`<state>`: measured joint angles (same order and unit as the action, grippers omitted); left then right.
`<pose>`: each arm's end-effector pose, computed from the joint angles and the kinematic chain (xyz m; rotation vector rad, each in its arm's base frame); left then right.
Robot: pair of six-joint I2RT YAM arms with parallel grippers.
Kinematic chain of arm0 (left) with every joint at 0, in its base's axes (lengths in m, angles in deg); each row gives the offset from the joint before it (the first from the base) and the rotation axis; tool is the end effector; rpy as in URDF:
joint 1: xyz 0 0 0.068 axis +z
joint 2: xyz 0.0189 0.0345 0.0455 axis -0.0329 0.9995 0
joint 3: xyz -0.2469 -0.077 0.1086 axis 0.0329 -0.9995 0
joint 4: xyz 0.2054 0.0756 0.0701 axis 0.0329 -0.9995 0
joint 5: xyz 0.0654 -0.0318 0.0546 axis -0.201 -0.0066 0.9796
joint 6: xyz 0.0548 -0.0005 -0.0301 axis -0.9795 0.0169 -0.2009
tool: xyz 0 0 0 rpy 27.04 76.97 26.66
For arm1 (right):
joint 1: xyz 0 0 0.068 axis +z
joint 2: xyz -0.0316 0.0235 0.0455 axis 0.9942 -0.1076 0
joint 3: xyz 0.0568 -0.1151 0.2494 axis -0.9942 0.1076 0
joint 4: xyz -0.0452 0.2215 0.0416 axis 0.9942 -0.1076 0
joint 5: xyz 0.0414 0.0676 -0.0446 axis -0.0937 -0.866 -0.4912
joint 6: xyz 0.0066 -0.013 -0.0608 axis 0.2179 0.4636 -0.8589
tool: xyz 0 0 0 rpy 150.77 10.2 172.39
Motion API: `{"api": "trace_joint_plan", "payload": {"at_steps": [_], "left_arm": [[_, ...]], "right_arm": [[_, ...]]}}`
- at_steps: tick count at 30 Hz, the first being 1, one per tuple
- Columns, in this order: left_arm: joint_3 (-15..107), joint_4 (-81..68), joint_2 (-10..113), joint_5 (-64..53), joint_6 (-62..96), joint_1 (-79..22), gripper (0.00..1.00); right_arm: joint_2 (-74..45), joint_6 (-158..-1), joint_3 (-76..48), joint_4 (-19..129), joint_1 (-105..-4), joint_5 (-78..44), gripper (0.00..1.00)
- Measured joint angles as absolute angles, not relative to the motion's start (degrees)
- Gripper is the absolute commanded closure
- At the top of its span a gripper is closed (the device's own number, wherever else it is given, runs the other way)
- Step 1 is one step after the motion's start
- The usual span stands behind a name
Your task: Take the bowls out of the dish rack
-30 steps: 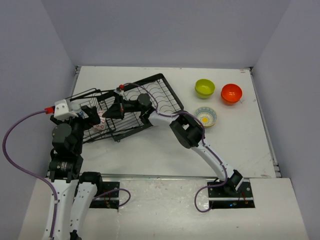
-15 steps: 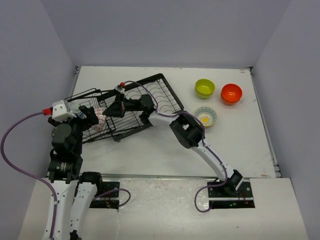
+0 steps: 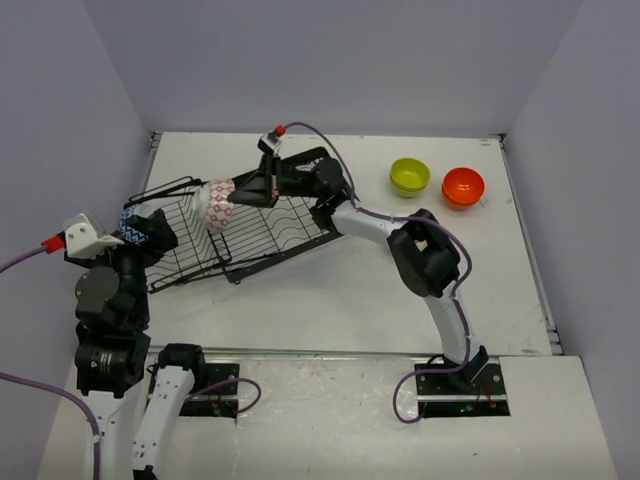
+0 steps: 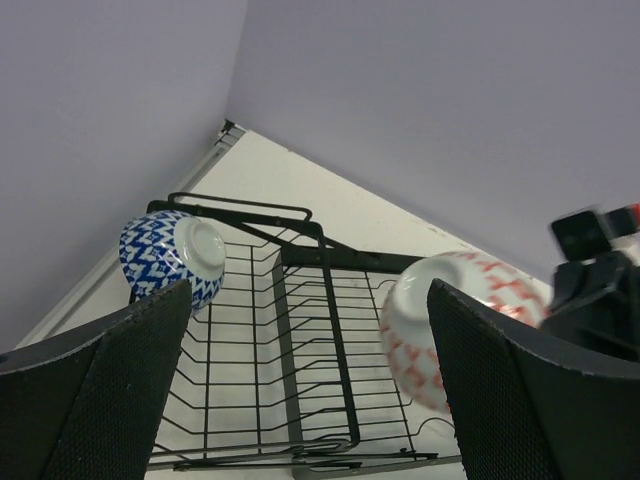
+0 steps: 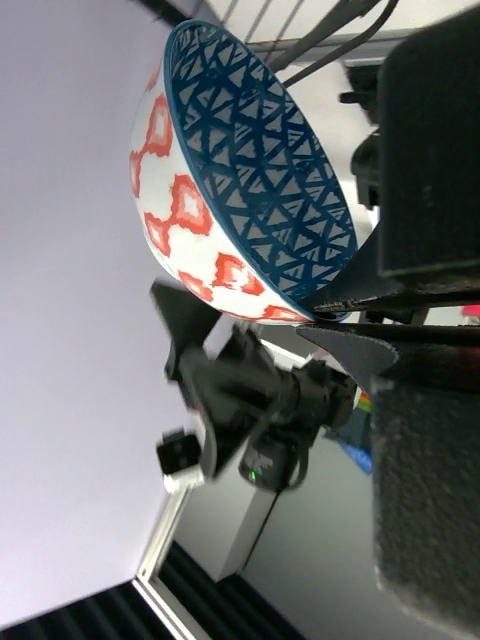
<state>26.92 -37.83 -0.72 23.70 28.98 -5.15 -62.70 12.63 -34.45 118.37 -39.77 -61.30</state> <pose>0.0403 0.0146 0.3804 -0.5509 1.4472 -0.0889 0.3272 0.3685 0.3099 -0.3859 1.7649 2.4741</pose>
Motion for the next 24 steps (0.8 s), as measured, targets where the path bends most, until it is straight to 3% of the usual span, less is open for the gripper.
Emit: {"api": "trace_joint_plan", "payload": {"at_steps": [5, 9, 12, 17, 24], "left_arm": [[23.23, -37.27, -1.01, 23.79, 29.00, -5.46, 0.00], [19.55, -36.83, -0.61, 23.66, 28.80, -5.85, 0.00], [18.02, -36.59, 0.55, 22.96, 28.48, -5.85, 0.00], [16.58, -36.44, 1.42, 21.19, 28.21, -6.05, 0.00], [16.12, -35.87, 1.00, 19.05, 28.19, -6.05, 0.00]], "right_arm": [[-55.46, 9.22, -32.94, 118.21, -43.36, -61.45, 1.00], [-47.24, 1.29, -21.97, 112.16, -45.83, -61.19, 1.00], [-38.04, -13.47, -13.49, 93.76, -47.62, -58.07, 1.00], [-19.22, -40.70, -8.99, 59.33, -48.73, -39.46, 1.00], [-0.86, -60.13, -8.18, 31.99, -57.43, -16.36, 1.00]]}}
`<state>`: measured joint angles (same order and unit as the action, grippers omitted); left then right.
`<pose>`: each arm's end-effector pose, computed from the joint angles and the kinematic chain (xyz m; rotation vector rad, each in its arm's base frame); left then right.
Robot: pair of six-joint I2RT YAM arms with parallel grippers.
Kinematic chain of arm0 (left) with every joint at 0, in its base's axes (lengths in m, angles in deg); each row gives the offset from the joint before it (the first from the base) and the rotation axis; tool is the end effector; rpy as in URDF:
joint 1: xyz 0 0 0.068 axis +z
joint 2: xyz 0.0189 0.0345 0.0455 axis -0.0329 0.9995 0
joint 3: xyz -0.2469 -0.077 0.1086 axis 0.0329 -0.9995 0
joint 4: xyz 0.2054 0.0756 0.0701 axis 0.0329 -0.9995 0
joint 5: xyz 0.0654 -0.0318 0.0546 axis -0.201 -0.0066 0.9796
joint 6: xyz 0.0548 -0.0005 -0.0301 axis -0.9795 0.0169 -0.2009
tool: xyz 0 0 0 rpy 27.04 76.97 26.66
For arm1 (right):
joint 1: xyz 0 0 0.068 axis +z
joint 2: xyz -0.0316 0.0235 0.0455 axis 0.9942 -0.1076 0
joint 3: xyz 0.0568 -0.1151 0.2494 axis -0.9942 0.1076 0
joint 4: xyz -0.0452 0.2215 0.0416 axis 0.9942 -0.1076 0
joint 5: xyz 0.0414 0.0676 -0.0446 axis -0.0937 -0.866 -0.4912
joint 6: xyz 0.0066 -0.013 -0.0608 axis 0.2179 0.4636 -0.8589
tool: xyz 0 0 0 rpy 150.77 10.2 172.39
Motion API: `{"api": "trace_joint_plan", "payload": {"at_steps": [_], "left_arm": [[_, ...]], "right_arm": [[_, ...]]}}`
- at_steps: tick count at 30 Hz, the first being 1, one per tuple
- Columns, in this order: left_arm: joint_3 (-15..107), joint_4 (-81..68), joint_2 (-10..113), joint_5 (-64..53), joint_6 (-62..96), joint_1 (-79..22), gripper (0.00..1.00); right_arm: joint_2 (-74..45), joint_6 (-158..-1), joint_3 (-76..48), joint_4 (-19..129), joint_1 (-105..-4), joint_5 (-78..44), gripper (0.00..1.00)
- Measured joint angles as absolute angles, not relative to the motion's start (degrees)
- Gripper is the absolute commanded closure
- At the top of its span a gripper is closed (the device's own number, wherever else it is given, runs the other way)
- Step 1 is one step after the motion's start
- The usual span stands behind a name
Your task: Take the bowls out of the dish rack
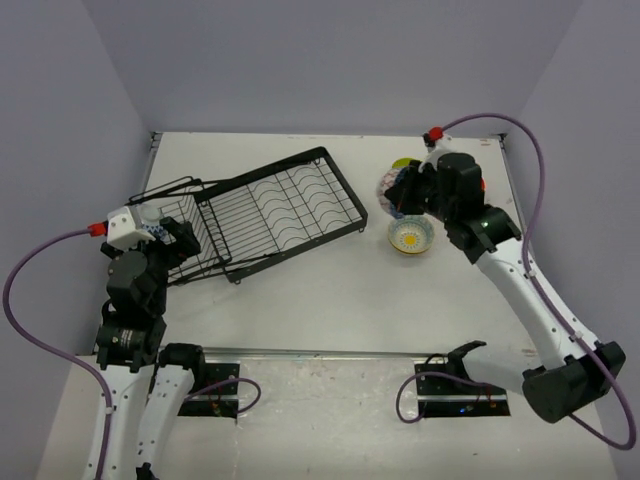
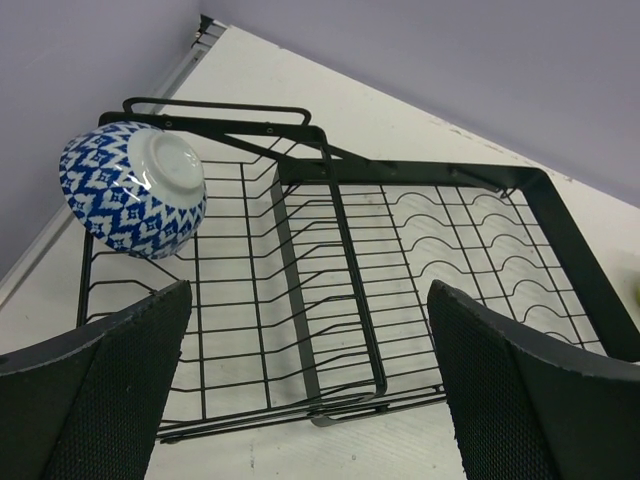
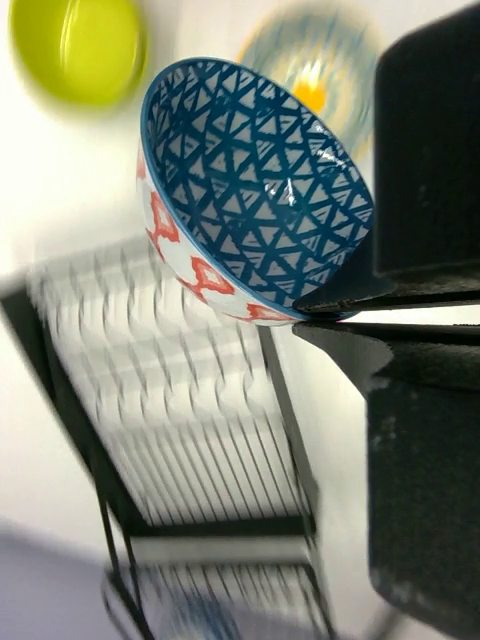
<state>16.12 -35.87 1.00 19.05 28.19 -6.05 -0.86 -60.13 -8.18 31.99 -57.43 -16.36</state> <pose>0.0739 0.0079 0.3293 -0.4820 1.6564 -0.1021 0.2096 0.1102 0.3892 -0.0860 2.0068 0.7134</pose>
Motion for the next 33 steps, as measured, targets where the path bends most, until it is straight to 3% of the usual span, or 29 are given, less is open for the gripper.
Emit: {"api": "trace_joint_plan", "payload": {"at_steps": [5, 10, 20, 24, 25, 27, 33], "left_arm": [[15.97, -35.87, 0.98, 18.24, 28.15, -6.07, 0.00], [15.92, -36.11, 1.05, 19.70, 28.43, -6.09, 0.00], [15.92, -38.64, 1.53, 26.57, 30.42, -6.18, 0.00], [15.92, -38.66, 0.11, 27.72, 30.58, -6.79, 0.00], [15.92, -38.66, 0.09, 27.81, 30.68, -6.90, 0.00], [15.92, -38.75, 0.11, 28.18, 31.06, -6.95, 0.00], [15.92, -38.91, 0.11, 28.69, 31.91, -6.95, 0.00]], "right_arm": [[-6.83, -64.70, -9.58, 20.21, -71.42, -3.62, 1.00], [-13.13, -66.45, -6.87, 17.04, -79.75, 0.53, 1.00], [-31.11, -67.23, -8.90, 15.73, -81.87, 9.30, 1.00], [-32.99, -67.26, -9.16, 15.42, -81.58, 12.31, 1.00], [-32.99, -67.23, -9.51, 15.03, -81.58, 12.84, 0.91], [-33.52, -66.69, -10.30, 14.44, -81.43, 13.69, 0.57], [-33.78, -66.45, -10.87, 13.47, -80.10, 14.70, 0.53]]}}
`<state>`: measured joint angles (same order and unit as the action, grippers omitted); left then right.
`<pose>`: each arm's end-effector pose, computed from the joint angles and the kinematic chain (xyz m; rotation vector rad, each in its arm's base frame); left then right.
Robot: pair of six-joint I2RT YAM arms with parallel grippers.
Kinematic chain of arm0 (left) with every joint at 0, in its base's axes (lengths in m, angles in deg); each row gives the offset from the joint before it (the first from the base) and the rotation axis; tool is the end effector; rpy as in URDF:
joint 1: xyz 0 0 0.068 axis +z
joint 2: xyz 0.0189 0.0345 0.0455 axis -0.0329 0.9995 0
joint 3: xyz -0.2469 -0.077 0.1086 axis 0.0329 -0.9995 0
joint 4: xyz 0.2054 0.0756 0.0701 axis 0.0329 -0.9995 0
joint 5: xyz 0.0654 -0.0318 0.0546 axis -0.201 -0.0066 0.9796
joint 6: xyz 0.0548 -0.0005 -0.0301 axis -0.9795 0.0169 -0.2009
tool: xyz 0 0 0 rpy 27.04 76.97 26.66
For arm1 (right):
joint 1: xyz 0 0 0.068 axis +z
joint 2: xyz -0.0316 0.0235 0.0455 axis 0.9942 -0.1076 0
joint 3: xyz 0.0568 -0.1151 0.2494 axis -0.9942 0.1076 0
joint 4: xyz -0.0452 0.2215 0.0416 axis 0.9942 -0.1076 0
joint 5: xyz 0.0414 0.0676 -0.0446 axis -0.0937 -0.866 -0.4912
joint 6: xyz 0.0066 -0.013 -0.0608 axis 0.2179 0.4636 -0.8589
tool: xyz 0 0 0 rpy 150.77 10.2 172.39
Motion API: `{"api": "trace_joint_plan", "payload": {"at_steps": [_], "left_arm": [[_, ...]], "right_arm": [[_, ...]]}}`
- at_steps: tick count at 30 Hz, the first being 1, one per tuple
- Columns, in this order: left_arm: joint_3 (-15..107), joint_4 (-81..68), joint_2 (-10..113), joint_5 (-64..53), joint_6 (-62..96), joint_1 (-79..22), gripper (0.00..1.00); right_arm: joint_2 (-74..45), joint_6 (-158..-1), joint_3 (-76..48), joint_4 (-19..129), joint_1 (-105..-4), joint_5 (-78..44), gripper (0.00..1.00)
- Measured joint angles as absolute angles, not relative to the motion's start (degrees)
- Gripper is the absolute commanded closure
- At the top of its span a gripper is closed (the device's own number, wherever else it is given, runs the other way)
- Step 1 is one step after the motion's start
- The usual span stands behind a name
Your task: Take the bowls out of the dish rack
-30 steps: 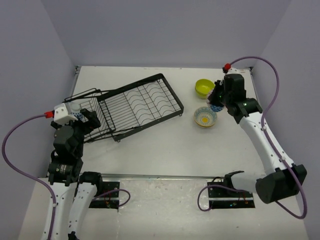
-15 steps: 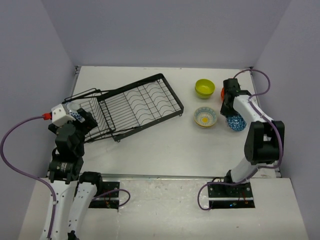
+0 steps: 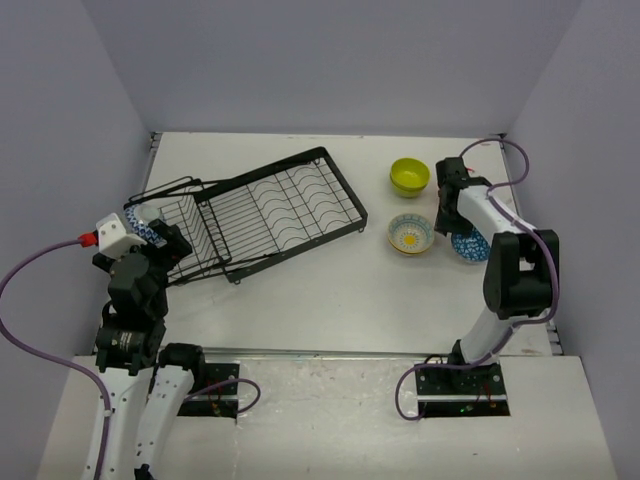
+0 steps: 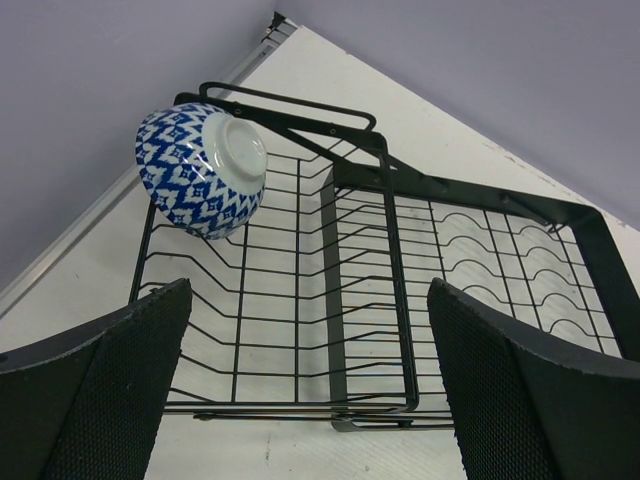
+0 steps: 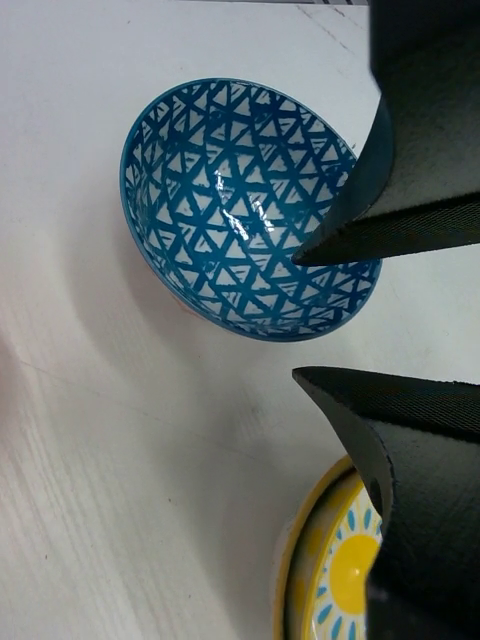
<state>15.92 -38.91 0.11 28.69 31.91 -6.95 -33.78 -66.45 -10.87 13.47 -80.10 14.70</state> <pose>0.0678 0.0148 0.3234 -0.6372 1.6311 -0.0018 0.3239 0.0014 0.2251 0.4751 2.6390 -0.4686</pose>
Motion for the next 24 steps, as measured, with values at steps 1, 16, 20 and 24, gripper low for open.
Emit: {"api": "trace_joint_plan", "payload": {"at_steps": [1, 16, 20, 24], "left_arm": [[15.92, -38.91, 0.13, 28.69, 31.97, -6.95, 0.00], [18.92, -43.60, 11.80, 33.63, 38.51, -5.33, 0.00], [24.12, -44.78, 18.47, 32.27, 42.29, 1.78, 0.00], [29.83, -44.52, 25.20, 28.23, 43.60, 13.88, 0.00]], "right_arm": [[-33.52, -66.38, -10.87, 13.43, -79.90, 14.63, 0.52], [6.72, -64.20, 0.30, 25.28, -77.34, -3.68, 0.01], [11.22, -62.10, 6.70, 31.92, -76.21, -14.59, 0.01], [8.73, -60.11, 10.00, 37.50, -76.16, -24.23, 0.01]]}}
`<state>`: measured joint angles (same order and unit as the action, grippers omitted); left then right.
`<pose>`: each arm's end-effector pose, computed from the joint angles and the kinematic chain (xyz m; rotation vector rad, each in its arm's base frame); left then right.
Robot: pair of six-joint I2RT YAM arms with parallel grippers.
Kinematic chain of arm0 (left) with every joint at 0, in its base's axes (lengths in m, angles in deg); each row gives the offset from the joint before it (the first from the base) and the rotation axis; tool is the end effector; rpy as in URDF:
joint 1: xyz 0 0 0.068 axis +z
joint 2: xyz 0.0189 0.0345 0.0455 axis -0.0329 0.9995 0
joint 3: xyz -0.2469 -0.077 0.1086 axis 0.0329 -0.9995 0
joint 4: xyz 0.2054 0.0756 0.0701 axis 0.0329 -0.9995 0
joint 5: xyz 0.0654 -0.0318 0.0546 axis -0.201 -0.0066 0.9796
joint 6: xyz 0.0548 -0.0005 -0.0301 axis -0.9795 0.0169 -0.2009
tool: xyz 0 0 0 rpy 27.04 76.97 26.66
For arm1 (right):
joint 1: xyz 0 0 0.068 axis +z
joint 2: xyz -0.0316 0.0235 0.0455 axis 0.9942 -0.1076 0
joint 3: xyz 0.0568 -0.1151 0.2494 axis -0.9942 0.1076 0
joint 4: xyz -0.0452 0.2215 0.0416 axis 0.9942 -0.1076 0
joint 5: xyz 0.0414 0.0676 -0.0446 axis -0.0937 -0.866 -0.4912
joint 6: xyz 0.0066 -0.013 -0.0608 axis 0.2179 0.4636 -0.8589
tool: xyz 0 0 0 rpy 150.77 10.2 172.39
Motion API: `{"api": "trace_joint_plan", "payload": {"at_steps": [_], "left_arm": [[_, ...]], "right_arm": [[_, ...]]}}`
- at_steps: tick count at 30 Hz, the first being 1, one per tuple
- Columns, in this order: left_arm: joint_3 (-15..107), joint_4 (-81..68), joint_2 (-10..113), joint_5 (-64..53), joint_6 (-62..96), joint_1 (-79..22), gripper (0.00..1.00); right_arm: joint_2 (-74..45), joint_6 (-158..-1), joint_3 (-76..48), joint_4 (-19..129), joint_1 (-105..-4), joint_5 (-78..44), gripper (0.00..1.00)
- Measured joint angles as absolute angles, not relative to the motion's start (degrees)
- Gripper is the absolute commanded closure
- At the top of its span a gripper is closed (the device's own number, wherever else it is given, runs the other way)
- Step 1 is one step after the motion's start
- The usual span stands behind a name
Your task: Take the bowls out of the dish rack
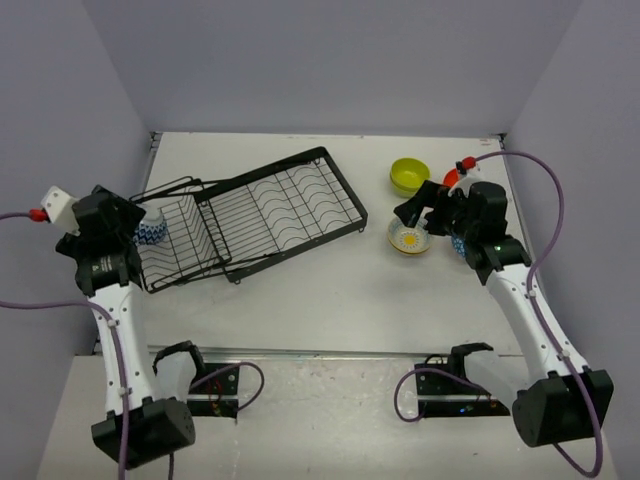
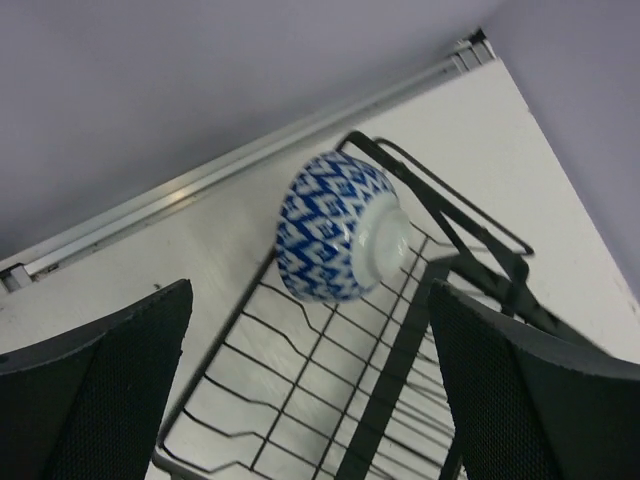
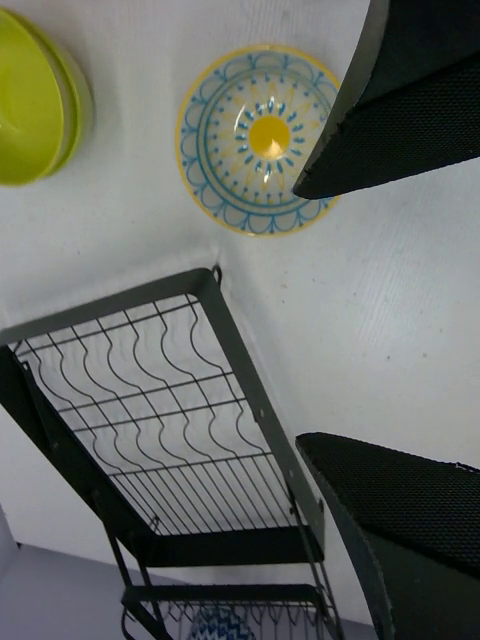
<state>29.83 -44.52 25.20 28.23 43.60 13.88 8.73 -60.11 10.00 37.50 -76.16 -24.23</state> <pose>0.1342 0.0590 0.3492 -1.1479 1.6615 0.2103 0.1973 0.0386 0.3309 0.1599 2.0312 0.6301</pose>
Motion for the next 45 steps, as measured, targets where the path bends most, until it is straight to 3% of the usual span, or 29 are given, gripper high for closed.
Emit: {"api": "trace_joint_plan", "payload": {"at_steps": [4, 15, 22, 28, 35, 45], "left_arm": [[29.39, -40.30, 29.48, 14.76, 43.47, 30.56, 0.00], [13.63, -20.92, 29.64, -10.59, 45.35, 44.29, 0.00], [13.26, -19.17, 29.66, -8.34, 45.72, 45.01, 0.00], [6.99, -7.15, 33.51, -12.32, 50.71, 45.10, 0.00], [2.09, 4.31, 40.15, -17.08, 55.47, 45.29, 0.00], [2.26, 9.01, 41.51, -20.56, 55.99, 45.23, 0.00]], "right_arm": [[5.37, -58.91, 12.13, 42.68, -76.14, -31.49, 0.01], [-1.26, -60.35, 12.32, 47.48, -76.40, -44.56, 0.01], [-0.84, -60.90, 12.34, 49.32, -76.78, -51.44, 0.01], [1.34, -60.17, 12.32, 50.57, -76.75, -55.42, 0.01], [6.79, -59.13, 12.32, 50.54, -76.71, -56.93, 0.01], [8.38, -58.80, 12.34, 50.52, -75.81, -57.67, 0.01]]}}
